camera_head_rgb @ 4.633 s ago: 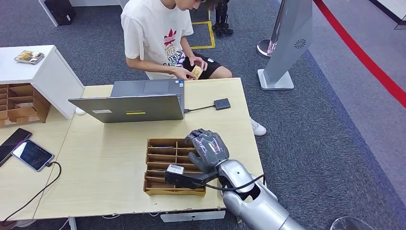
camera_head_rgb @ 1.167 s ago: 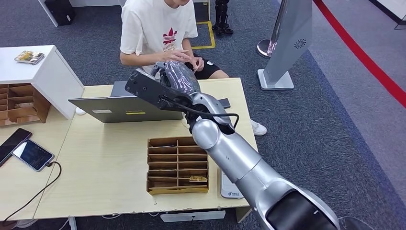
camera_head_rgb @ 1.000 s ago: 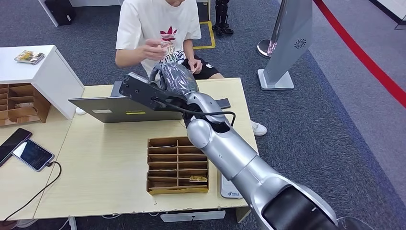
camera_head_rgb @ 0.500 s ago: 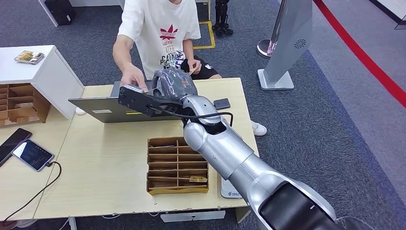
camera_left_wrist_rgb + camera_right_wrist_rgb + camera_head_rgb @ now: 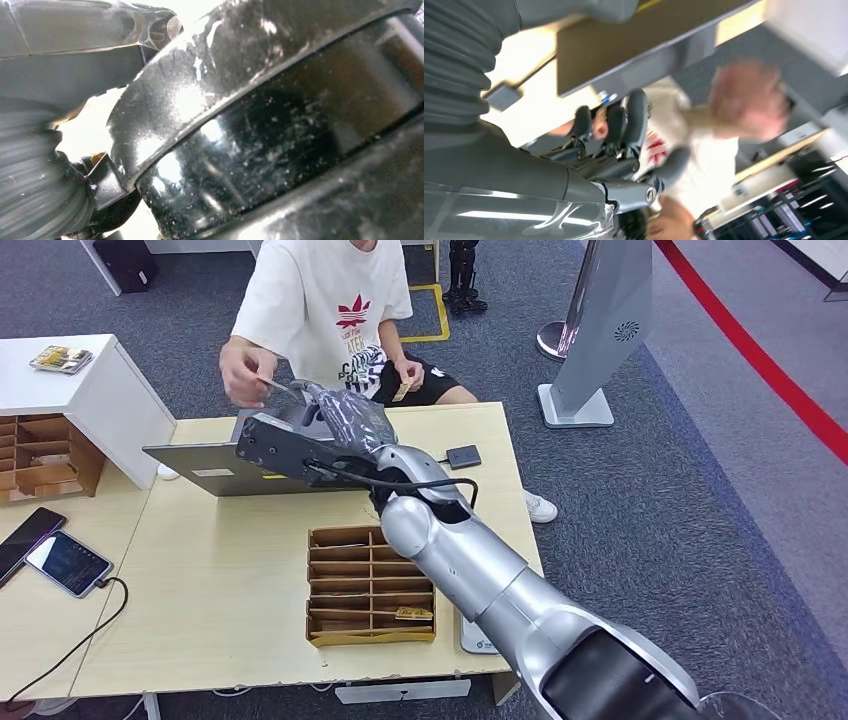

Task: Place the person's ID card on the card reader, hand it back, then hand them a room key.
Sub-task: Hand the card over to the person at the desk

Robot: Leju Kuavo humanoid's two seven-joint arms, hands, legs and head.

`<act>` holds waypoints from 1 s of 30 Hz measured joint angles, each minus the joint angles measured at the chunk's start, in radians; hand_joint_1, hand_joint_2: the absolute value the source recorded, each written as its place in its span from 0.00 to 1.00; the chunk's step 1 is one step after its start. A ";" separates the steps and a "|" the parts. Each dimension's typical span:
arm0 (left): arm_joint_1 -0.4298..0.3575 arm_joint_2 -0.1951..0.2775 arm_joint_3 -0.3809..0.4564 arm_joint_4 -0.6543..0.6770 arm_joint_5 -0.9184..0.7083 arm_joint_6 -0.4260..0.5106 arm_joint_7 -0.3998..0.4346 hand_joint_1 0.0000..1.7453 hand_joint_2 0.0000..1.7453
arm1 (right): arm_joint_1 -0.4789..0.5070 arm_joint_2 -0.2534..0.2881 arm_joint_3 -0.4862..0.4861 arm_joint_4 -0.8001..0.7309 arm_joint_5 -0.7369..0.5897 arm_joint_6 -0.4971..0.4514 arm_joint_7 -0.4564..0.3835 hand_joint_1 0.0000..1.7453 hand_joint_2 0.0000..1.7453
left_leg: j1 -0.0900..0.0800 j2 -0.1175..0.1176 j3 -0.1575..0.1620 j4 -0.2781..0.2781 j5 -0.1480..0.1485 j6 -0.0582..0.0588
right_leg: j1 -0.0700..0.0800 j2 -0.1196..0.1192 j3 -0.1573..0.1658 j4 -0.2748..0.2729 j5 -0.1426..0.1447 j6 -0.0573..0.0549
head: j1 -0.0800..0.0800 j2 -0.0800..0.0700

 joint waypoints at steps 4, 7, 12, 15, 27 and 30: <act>0.003 0.000 0.001 0.000 0.022 0.011 -0.010 0.00 1.00 | 0.041 0.001 0.015 -0.079 -0.147 0.062 -0.066 0.00 0.00 | 0.000 0.000 0.000 0.000 0.000 0.000 | 0.000 0.000 0.000 0.000 0.000 0.000 | 0.000 0.000; 0.004 0.000 0.002 0.000 0.042 0.018 -0.011 0.00 1.00 | 0.086 0.002 0.023 -0.178 -0.297 0.140 -0.093 0.00 0.00 | 0.000 0.000 0.000 0.000 0.000 0.000 | 0.000 0.000 0.000 0.000 0.000 0.000 | 0.000 0.000; 0.009 0.001 0.009 0.000 0.073 0.039 -0.026 0.00 1.00 | 0.194 -0.008 0.030 -0.381 -0.661 0.308 -0.136 0.00 0.00 | 0.000 0.000 0.000 0.000 0.000 0.000 | 0.000 0.000 -0.001 0.000 0.000 0.000 | 0.000 0.000; 0.013 0.003 0.014 0.000 0.085 0.047 -0.038 0.00 1.00 | 0.245 -0.041 0.042 -0.487 -0.846 0.389 -0.161 0.00 0.00 | 0.000 0.000 0.000 0.000 -0.001 0.000 | 0.000 0.000 -0.001 -0.001 0.000 0.000 | 0.000 0.000; 0.026 0.007 0.049 0.000 0.127 0.062 -0.070 0.00 1.00 | 0.436 -0.194 0.088 -0.657 -1.004 0.486 -0.282 0.00 0.00 | 0.000 0.000 0.000 0.000 -0.001 0.000 | 0.000 0.000 -0.001 -0.001 0.000 0.000 | 0.000 0.000; 0.028 0.008 0.057 0.000 0.129 0.062 -0.071 0.00 1.00 | 0.474 -0.207 0.085 -0.657 -1.017 0.493 -0.316 0.00 0.00 | 0.000 0.000 0.000 0.000 -0.001 0.000 | 0.000 0.000 -0.001 -0.001 0.000 0.000 | 0.000 0.000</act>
